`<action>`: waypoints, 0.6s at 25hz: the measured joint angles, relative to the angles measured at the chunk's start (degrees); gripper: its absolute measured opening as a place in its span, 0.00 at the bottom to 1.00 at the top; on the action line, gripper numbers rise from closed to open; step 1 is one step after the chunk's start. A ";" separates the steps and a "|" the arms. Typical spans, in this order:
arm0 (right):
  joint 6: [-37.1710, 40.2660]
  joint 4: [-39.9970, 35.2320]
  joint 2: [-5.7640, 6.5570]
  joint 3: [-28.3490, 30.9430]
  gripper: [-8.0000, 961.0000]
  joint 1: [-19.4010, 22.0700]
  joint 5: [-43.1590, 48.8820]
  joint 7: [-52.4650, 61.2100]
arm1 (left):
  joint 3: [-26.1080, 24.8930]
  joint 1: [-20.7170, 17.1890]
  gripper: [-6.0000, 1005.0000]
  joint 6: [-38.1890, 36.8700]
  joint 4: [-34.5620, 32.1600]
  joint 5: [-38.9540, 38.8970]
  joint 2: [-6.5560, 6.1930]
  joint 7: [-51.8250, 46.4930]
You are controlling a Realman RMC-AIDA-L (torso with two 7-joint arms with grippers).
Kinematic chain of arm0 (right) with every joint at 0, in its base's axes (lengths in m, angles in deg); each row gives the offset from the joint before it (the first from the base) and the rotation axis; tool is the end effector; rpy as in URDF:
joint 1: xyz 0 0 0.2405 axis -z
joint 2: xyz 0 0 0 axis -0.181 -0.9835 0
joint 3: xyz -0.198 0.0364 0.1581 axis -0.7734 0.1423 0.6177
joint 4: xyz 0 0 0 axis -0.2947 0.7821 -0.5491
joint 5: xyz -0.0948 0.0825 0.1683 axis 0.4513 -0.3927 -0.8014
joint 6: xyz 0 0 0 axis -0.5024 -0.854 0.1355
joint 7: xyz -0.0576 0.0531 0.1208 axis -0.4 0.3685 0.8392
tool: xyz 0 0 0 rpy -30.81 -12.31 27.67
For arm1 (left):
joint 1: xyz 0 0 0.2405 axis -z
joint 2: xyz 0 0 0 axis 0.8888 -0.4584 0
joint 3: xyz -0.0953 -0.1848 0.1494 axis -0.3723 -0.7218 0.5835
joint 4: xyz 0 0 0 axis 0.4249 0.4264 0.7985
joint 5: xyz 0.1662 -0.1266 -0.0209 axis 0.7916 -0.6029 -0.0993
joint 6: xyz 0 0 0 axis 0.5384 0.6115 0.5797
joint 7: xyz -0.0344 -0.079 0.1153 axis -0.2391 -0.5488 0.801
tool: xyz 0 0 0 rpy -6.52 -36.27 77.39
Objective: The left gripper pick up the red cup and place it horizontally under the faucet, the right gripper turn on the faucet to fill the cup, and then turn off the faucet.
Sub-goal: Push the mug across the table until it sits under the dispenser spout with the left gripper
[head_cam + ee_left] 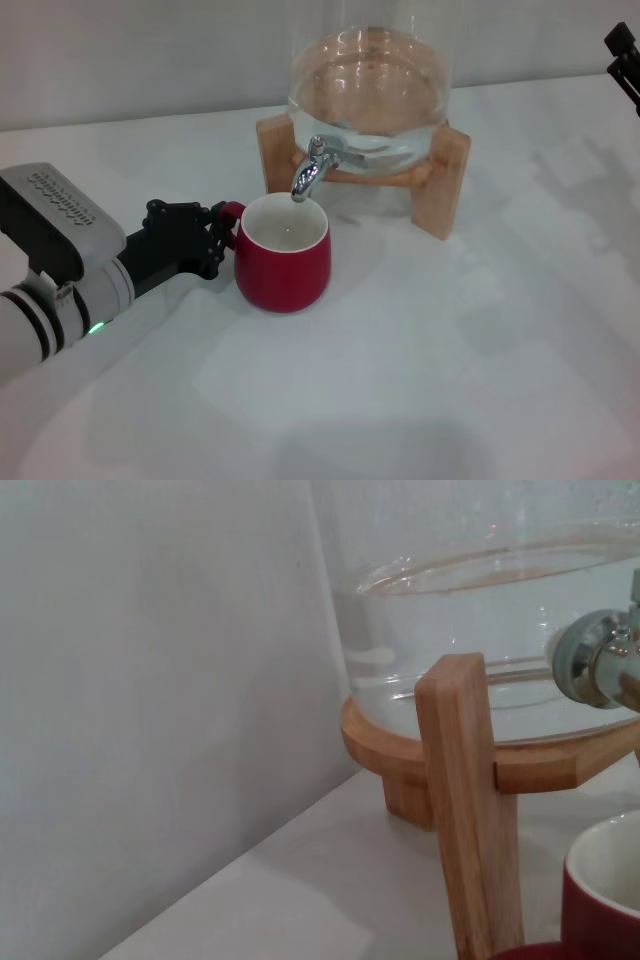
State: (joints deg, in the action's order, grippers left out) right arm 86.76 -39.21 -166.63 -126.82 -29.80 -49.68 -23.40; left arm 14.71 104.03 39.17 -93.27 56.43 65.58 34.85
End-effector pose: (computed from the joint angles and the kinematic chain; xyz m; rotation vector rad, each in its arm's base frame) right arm 0.3237 0.3162 0.0679 -1.5133 0.3924 1.0669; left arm -0.2508 0.3793 -0.0982 -2.4196 -0.2899 -0.4113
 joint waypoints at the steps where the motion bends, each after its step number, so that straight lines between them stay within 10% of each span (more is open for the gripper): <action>1: -0.01 0.00 0.00 0.00 0.90 -0.01 0.00 0.00 | 0.04 0.00 0.10 0.00 0.00 0.00 0.00 0.01; 15: -0.07 0.00 0.00 0.00 0.90 -0.09 0.00 0.00 | 0.80 0.16 0.13 0.64 -0.57 -0.02 0.00 -0.02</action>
State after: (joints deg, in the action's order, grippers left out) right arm 86.69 -39.21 -166.64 -126.81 -29.89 -49.68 -23.41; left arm 15.51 104.19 39.81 -93.84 56.41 65.58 34.83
